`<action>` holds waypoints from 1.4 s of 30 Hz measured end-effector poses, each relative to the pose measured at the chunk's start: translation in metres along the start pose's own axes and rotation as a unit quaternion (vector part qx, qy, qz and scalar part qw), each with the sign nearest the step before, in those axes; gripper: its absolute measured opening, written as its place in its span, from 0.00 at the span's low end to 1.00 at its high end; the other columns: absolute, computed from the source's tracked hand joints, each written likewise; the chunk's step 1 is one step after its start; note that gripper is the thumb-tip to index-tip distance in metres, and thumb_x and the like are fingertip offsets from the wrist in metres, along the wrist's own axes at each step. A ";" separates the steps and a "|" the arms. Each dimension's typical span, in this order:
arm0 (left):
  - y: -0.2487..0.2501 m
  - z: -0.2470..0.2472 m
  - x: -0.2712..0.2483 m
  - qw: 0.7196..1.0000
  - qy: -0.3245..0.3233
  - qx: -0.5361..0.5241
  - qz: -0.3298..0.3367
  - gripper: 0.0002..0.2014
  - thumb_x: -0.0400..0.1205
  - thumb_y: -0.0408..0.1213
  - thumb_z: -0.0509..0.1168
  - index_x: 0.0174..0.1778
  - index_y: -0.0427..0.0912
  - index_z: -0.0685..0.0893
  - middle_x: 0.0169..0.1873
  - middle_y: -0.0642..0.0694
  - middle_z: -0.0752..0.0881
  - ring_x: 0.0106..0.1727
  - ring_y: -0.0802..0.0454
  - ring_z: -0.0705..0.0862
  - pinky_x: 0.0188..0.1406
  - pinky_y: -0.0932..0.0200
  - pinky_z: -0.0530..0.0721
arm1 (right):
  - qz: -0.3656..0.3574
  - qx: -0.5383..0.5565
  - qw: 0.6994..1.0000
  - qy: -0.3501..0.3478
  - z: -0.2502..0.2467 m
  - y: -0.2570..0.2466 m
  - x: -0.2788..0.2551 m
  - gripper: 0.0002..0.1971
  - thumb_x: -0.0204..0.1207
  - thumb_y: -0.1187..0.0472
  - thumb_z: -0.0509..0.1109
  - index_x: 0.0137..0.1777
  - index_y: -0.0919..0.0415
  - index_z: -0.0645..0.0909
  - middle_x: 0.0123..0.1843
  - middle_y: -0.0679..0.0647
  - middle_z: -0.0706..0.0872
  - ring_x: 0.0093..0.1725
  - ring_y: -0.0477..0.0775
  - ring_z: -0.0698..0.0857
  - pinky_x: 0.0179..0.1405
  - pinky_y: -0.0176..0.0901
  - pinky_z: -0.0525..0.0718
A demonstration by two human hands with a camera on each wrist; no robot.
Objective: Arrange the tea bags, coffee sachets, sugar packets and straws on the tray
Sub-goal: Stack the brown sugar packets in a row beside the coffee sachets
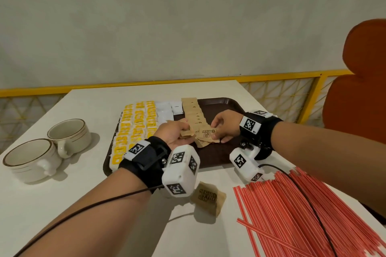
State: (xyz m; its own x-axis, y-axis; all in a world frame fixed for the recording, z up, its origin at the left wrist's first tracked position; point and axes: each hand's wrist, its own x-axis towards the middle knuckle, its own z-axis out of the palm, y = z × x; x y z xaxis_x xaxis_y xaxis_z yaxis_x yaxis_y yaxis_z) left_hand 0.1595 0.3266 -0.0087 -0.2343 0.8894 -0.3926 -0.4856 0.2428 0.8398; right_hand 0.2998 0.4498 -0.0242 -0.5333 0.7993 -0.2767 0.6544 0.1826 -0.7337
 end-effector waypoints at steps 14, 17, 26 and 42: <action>-0.009 0.018 -0.003 0.994 0.045 0.101 0.015 0.20 0.84 0.19 0.48 0.66 0.40 0.74 0.69 0.34 0.77 0.65 0.37 0.78 0.51 0.50 0.80 | -0.019 0.093 0.995 0.013 0.001 0.010 -0.008 0.10 0.70 0.79 0.74 0.41 0.66 0.78 0.40 0.63 0.87 0.37 0.54 0.90 0.38 0.41 0.91; -0.010 0.018 -0.005 0.989 0.067 0.124 0.037 0.21 0.83 0.18 0.50 0.69 0.39 0.72 0.64 0.35 0.79 0.69 0.40 0.75 0.65 0.50 0.75 | -0.027 0.080 0.996 0.021 0.003 0.010 -0.007 0.11 0.69 0.80 0.75 0.40 0.66 0.79 0.41 0.63 0.86 0.37 0.54 0.89 0.36 0.41 0.90; -0.010 0.019 -0.004 0.994 0.070 0.083 0.033 0.22 0.84 0.19 0.48 0.72 0.37 0.72 0.60 0.40 0.78 0.74 0.38 0.72 0.65 0.49 0.73 | -0.011 0.048 0.998 0.026 0.002 0.007 -0.005 0.08 0.71 0.66 0.78 0.39 0.60 0.81 0.40 0.53 0.85 0.40 0.49 0.84 0.33 0.38 0.89; -0.021 0.012 -0.007 0.998 0.047 -0.041 -0.021 0.17 0.83 0.18 0.48 0.58 0.41 0.73 0.56 0.35 0.81 0.56 0.38 0.79 0.47 0.49 0.75 | -0.037 -0.027 0.999 -0.017 0.001 0.003 -0.014 0.17 0.66 0.75 0.79 0.54 0.67 0.81 0.53 0.58 0.86 0.42 0.50 0.87 0.30 0.35 0.87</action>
State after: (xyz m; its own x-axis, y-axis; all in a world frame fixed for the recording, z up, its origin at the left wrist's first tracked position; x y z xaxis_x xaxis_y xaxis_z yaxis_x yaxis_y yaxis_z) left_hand 0.1818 0.3199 -0.0192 -0.2874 0.8381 -0.4637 -0.5633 0.2437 0.7895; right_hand 0.3091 0.4384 -0.0235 -0.5982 0.7629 -0.2450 0.6403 0.2714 -0.7186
